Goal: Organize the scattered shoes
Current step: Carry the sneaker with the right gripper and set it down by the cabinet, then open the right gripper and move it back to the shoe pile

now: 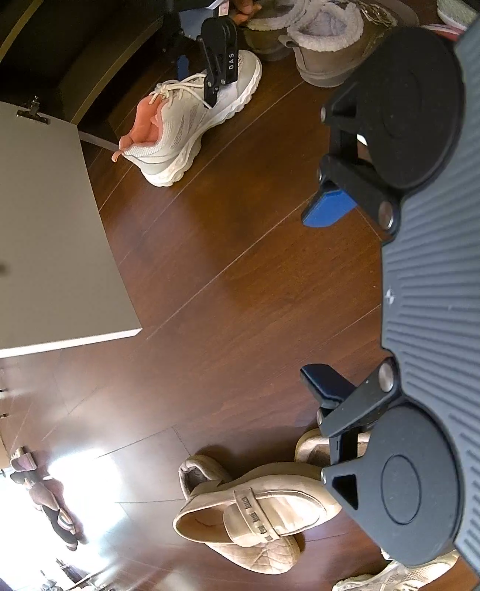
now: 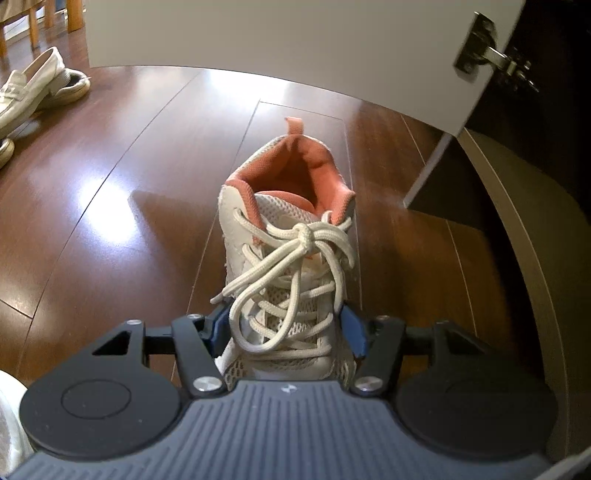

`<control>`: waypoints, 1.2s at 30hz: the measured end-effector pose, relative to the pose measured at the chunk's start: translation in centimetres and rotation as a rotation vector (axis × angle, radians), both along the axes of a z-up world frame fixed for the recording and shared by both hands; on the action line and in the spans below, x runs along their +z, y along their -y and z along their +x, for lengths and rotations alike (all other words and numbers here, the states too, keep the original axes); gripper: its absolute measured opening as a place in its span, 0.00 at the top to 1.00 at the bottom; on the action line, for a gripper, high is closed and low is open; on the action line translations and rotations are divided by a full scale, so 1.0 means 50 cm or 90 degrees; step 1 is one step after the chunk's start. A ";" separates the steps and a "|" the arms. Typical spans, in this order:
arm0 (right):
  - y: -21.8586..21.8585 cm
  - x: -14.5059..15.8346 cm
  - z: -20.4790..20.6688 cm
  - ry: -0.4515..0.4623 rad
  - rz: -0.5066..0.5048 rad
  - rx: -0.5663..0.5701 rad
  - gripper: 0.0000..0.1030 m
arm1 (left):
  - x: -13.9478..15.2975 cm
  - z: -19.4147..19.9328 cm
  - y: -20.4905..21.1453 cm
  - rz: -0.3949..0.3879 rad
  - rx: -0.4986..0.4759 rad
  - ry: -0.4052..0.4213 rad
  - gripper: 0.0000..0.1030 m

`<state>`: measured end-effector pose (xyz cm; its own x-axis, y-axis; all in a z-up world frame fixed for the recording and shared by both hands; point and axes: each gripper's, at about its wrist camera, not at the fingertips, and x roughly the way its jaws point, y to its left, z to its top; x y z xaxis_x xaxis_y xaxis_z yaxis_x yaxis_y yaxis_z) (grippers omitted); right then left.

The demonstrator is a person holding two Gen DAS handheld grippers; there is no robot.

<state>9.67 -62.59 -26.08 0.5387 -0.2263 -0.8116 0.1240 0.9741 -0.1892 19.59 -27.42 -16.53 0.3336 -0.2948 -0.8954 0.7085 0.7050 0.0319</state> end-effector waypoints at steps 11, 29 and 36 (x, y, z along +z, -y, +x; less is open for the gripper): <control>-0.033 0.000 -0.007 0.001 -0.005 -0.117 0.35 | -0.010 0.007 0.012 0.009 -0.001 -0.003 0.19; -0.020 -0.010 -0.002 0.001 0.031 -0.115 0.32 | -0.022 0.001 0.014 0.023 -0.003 -0.007 0.19; -0.085 0.089 -0.004 0.053 -0.021 -0.079 0.11 | 0.012 0.013 -0.068 0.012 0.027 -0.002 0.19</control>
